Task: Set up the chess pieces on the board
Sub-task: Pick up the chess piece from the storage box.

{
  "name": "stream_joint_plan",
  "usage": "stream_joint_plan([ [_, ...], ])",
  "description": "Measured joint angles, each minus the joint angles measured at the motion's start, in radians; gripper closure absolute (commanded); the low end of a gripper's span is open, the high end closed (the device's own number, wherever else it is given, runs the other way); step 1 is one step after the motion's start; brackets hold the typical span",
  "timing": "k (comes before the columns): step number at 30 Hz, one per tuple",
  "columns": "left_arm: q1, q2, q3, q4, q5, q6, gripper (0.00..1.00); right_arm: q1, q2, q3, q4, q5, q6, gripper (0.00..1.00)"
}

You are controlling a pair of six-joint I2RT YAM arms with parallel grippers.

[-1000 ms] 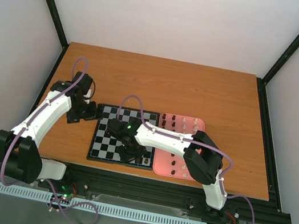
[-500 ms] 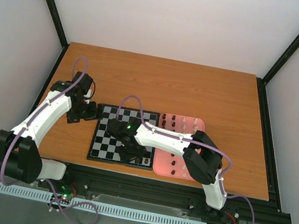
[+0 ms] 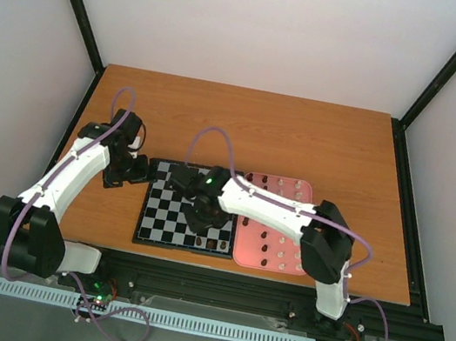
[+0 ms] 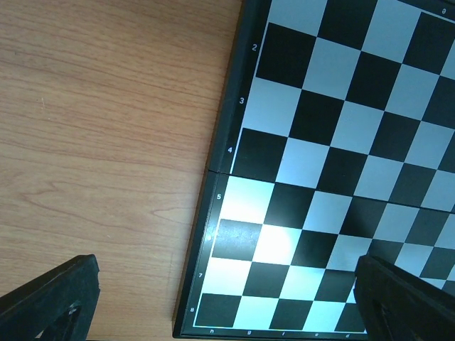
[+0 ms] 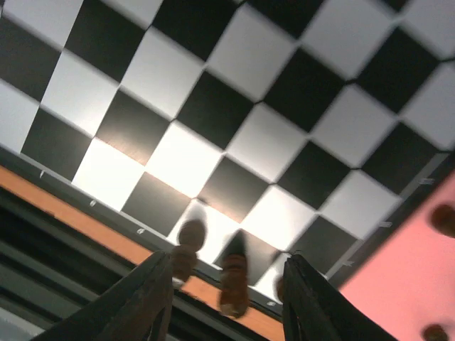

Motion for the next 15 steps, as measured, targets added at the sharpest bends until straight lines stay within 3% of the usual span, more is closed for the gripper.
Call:
stream_joint_plan([
  [7, 0.0, 0.0, 0.0, 0.0, 0.002, 0.001, 0.0, -0.15, -0.167, -0.115, -0.003, 0.061, 0.03, 0.46],
  [15, 0.0, 0.018, 0.0, 0.0, 0.002, 0.002, 0.0, -0.277, -0.216, -0.281, 0.009, 0.051, 0.002, 0.48],
])
